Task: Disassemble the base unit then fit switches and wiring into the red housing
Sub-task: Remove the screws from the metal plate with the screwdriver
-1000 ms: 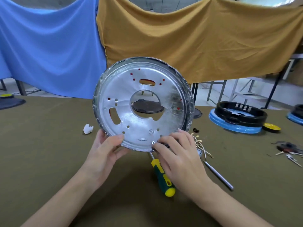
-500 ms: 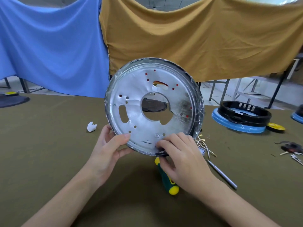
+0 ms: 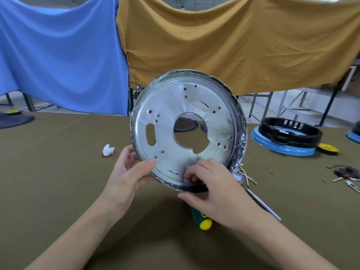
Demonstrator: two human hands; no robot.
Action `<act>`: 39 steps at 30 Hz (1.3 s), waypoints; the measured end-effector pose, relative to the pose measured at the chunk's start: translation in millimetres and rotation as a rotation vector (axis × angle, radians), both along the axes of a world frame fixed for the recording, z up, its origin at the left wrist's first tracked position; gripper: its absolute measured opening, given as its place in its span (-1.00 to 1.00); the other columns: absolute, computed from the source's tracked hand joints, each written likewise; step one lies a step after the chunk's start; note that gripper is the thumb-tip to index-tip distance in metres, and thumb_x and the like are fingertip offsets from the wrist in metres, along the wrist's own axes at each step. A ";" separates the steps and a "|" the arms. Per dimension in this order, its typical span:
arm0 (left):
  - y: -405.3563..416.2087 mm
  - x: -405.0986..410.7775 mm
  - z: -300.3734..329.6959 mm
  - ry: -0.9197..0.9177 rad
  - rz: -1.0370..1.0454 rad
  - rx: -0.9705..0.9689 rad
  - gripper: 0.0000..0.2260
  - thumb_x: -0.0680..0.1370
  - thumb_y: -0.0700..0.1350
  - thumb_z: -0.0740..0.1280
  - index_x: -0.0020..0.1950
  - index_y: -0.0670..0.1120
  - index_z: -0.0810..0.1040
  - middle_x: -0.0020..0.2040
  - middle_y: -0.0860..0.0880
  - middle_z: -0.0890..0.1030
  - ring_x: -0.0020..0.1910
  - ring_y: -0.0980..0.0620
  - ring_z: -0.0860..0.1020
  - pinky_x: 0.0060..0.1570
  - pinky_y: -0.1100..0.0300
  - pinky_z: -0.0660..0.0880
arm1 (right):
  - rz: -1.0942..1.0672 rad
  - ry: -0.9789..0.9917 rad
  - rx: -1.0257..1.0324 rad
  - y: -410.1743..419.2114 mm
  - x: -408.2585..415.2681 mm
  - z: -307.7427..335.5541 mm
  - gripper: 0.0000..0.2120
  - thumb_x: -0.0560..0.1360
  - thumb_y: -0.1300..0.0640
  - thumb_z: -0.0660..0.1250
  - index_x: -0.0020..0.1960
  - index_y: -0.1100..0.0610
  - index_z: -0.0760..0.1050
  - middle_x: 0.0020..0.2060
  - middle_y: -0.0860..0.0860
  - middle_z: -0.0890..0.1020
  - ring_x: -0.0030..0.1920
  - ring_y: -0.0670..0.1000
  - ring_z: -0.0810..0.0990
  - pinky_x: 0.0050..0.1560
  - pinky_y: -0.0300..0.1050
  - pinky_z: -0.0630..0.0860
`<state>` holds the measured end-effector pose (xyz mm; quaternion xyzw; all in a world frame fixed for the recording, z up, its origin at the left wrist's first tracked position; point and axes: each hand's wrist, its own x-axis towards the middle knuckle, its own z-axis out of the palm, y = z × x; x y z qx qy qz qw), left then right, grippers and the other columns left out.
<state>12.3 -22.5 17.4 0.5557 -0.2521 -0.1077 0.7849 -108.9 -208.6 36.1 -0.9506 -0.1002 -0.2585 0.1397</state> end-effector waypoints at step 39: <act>4.3 7.1 6.0 0.183 -0.001 0.079 -0.82 0.38 0.08 0.36 -0.14 0.10 0.72 -0.01 -0.14 0.67 -0.16 -0.08 0.68 -0.19 0.00 0.64 | 0.008 -0.522 -0.300 -5.8 9.4 -4.1 -0.69 0.56 0.02 0.33 -0.30 0.17 0.55 -0.38 0.00 0.49 -0.33 0.04 0.45 -0.32 -0.08 0.43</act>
